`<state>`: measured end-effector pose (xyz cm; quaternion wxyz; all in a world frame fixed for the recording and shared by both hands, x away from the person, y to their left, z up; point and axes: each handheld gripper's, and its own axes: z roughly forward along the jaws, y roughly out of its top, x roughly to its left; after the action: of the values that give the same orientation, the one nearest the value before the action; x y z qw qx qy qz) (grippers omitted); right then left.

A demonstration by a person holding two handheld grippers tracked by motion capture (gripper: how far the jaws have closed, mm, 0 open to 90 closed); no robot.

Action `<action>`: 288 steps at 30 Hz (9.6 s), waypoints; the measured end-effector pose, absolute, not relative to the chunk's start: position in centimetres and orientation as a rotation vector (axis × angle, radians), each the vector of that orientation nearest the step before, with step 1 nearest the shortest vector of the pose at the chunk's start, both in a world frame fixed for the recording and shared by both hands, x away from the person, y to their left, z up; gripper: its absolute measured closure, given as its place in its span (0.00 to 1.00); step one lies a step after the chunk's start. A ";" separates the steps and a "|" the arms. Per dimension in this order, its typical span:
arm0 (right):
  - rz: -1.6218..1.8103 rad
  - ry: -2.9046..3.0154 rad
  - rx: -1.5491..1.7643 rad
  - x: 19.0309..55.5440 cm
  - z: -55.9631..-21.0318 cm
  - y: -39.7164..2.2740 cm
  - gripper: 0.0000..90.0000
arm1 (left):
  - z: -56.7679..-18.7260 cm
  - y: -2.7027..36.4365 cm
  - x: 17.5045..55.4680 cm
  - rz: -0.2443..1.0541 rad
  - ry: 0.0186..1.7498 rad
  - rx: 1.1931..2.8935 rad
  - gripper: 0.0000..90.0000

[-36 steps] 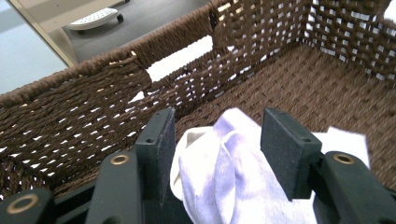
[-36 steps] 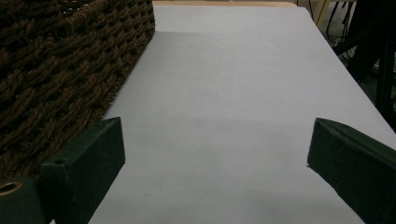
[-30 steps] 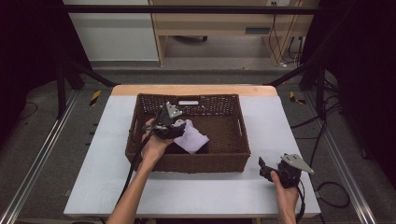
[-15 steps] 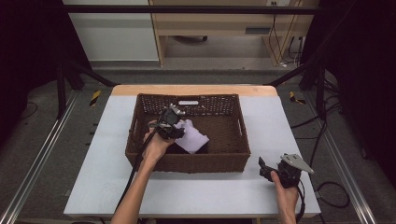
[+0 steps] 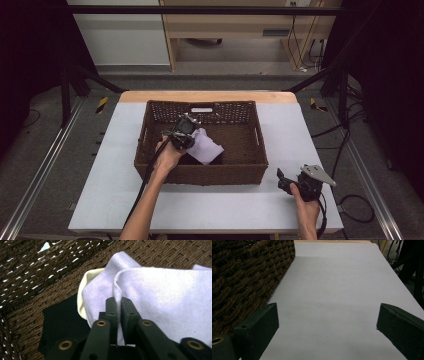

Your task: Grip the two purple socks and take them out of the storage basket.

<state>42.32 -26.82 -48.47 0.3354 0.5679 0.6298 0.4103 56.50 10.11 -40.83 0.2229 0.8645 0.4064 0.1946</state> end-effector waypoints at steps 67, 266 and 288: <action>1.082 1.640 1.488 42.3 -48.5 -26.9 0.05 | -26.9 15.3 45.8 0.577 0.674 1.642 0.96; 1.093 1.625 1.493 42.2 -48.5 -27.0 0.05 | -35.8 10.4 55.4 0.467 1.015 2.025 0.96; 1.088 1.628 1.487 42.2 -48.5 -27.0 0.05 | -31.3 16.1 46.1 0.539 0.791 1.768 0.96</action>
<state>42.25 -26.98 -48.47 0.3350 0.5697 0.6240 0.4170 46.10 16.09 -31.31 0.5357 0.7426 0.3323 0.2264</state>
